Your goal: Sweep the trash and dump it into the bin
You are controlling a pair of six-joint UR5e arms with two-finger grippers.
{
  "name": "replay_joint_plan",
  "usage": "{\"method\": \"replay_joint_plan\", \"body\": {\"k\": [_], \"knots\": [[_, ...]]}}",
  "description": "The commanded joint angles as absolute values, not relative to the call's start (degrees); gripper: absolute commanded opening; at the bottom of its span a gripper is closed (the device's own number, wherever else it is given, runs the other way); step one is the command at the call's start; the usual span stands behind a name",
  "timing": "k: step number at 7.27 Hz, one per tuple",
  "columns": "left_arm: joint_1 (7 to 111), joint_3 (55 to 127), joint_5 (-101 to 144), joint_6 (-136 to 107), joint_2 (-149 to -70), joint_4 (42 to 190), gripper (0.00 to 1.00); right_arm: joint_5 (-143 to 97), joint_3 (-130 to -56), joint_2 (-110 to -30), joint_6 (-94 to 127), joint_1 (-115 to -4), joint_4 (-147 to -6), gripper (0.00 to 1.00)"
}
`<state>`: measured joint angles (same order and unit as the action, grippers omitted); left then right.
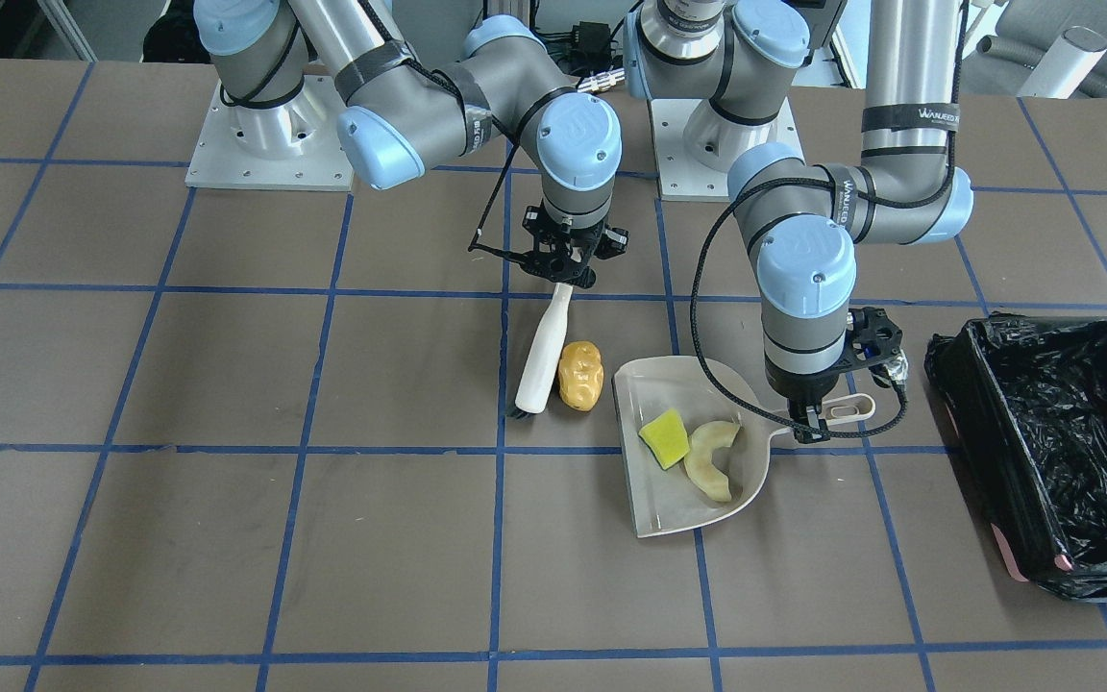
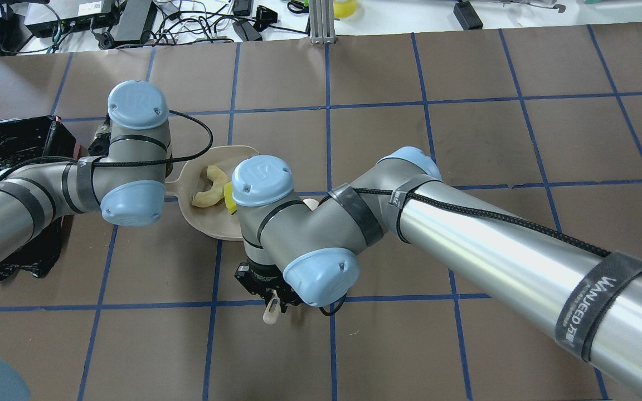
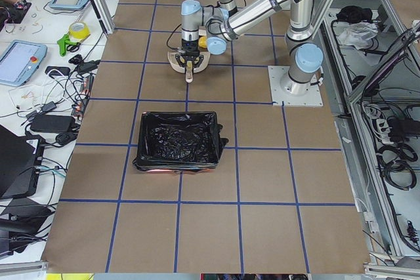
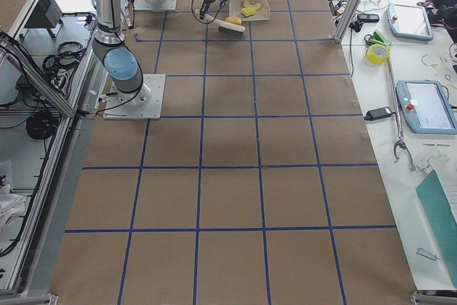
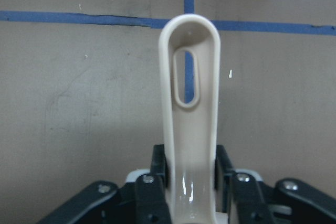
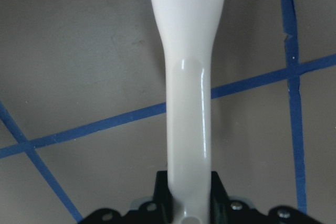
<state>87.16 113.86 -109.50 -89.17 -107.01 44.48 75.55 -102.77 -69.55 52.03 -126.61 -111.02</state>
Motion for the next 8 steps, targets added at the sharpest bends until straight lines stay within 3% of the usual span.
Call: {"method": "replay_joint_plan", "body": {"k": [1, 8], "knots": [[87.2, 113.6, -109.2, -89.2, -107.3, 44.5, 0.0, 75.0, -102.7, -69.3, 52.1, -126.7, -111.1, 0.0], [87.8, 114.2, -109.1, -89.2, -106.8, 44.5, 0.0, 74.9, -102.7, -68.7, 52.3, -126.7, -111.4, 0.0]]}}
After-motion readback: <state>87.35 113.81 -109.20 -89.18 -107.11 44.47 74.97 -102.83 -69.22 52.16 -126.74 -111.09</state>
